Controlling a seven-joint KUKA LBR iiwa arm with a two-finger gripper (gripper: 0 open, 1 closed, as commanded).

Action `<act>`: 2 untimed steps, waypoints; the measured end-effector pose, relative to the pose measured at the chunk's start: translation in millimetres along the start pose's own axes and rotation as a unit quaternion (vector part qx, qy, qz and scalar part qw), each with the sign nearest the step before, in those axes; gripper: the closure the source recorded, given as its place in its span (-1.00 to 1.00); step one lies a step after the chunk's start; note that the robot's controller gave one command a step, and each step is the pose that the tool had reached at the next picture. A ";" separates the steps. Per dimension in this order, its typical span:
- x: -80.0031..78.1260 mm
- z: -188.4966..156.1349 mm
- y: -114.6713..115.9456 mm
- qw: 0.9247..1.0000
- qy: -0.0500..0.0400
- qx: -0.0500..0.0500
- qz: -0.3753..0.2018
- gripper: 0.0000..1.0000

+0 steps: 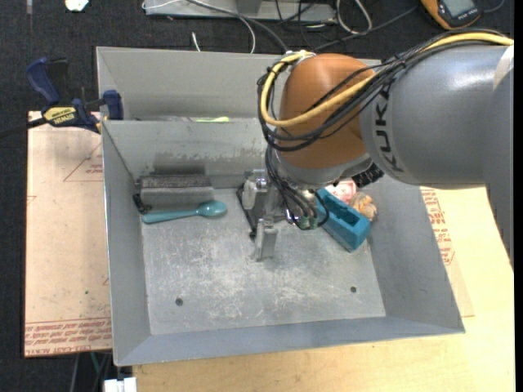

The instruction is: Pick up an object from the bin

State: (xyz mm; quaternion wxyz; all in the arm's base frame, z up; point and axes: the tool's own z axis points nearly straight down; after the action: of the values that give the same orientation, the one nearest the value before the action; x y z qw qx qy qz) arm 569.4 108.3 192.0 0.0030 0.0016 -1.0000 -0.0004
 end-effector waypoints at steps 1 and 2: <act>-1.8 -3.6 -0.5 1.000 -0.003 0.000 0.001 -1.00; -39.4 40.4 -13.1 0.998 -0.006 -0.002 0.059 -1.00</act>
Offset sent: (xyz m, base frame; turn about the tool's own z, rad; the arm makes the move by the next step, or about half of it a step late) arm 0.0686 -0.0256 -0.0845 0.2226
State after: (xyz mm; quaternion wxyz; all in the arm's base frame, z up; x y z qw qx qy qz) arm 608.6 95.3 151.3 -0.0034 -0.0576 -0.9983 -0.0019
